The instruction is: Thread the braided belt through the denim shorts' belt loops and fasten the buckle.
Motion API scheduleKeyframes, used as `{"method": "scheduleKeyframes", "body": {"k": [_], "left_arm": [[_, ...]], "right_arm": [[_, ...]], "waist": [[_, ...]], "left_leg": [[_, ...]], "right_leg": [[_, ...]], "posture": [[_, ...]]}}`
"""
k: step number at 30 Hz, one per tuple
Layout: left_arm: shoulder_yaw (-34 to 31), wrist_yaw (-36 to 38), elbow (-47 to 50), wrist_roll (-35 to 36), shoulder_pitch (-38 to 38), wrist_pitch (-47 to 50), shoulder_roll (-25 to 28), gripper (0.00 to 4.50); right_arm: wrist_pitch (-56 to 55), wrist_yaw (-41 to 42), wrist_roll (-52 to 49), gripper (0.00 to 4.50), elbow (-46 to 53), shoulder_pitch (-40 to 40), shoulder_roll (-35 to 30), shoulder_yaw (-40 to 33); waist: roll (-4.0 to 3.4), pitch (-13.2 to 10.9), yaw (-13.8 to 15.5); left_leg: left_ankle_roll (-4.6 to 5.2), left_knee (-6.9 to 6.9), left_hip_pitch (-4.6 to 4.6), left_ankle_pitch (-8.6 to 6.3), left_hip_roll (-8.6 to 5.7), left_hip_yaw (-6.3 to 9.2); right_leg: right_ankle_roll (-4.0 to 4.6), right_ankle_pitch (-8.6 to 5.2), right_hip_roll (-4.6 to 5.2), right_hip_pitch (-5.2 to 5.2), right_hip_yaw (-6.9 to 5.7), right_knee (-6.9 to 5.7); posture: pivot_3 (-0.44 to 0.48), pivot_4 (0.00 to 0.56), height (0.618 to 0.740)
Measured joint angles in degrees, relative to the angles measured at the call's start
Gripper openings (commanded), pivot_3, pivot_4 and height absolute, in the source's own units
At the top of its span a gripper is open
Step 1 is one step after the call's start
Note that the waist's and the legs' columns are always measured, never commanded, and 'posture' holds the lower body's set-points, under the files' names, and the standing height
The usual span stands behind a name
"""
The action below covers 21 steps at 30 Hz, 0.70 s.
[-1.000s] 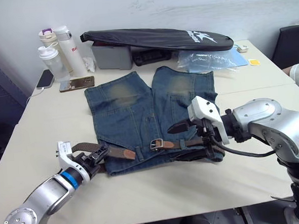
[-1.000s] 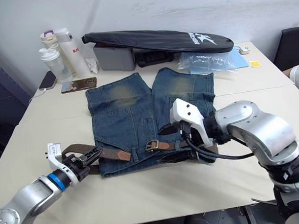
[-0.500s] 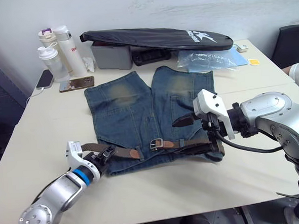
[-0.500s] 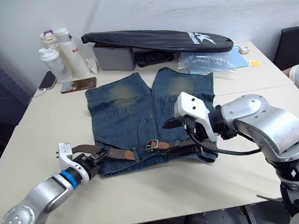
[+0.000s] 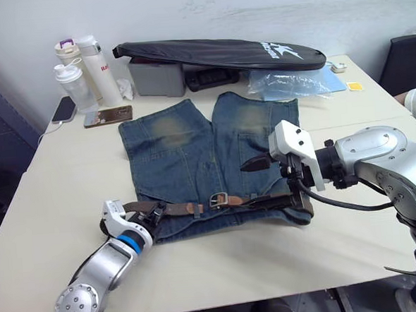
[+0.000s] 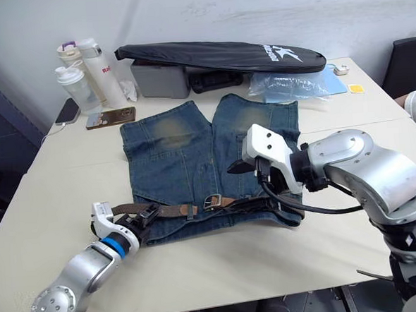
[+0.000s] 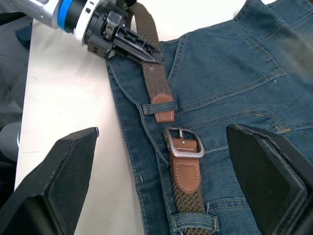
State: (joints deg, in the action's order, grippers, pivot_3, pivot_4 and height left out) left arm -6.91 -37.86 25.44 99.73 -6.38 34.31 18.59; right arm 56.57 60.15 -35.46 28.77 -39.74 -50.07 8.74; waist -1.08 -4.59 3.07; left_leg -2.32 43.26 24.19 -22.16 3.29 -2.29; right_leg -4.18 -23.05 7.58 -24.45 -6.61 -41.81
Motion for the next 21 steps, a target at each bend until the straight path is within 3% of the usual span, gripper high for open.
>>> {"method": "scheduleKeyframes", "body": {"k": [13, 21], "left_arm": [[4.1, -1.2, -4.2, 2.0, 6.9, 6.0, 2.7, 0.0], [5.9, -1.7, -6.2, 3.2, 8.6, 9.3, 4.6, 0.0]], "right_arm": [[0.6, -2.3, 1.5, 4.44, 2.0, 1.4, -1.5, 0.3], [-6.1, -2.5, 8.5, 4.44, 3.7, 4.7, -2.0, 8.4]], "waist": [[0.03, 0.0, 0.0], [0.03, 0.0, 0.0]], "left_leg": [[-0.12, -0.07, -0.01, 0.13, -0.11, 0.04], [-0.29, -0.07, -0.02, 0.27, -0.16, 0.07]], "right_leg": [[-0.04, 0.02, 0.05, 0.02, 0.04, 0.01], [-0.17, 0.07, 0.08, 0.03, 0.11, 0.04]], "posture": [[0.0, 0.15, 0.622], [0.0, 0.15, 0.622]]}}
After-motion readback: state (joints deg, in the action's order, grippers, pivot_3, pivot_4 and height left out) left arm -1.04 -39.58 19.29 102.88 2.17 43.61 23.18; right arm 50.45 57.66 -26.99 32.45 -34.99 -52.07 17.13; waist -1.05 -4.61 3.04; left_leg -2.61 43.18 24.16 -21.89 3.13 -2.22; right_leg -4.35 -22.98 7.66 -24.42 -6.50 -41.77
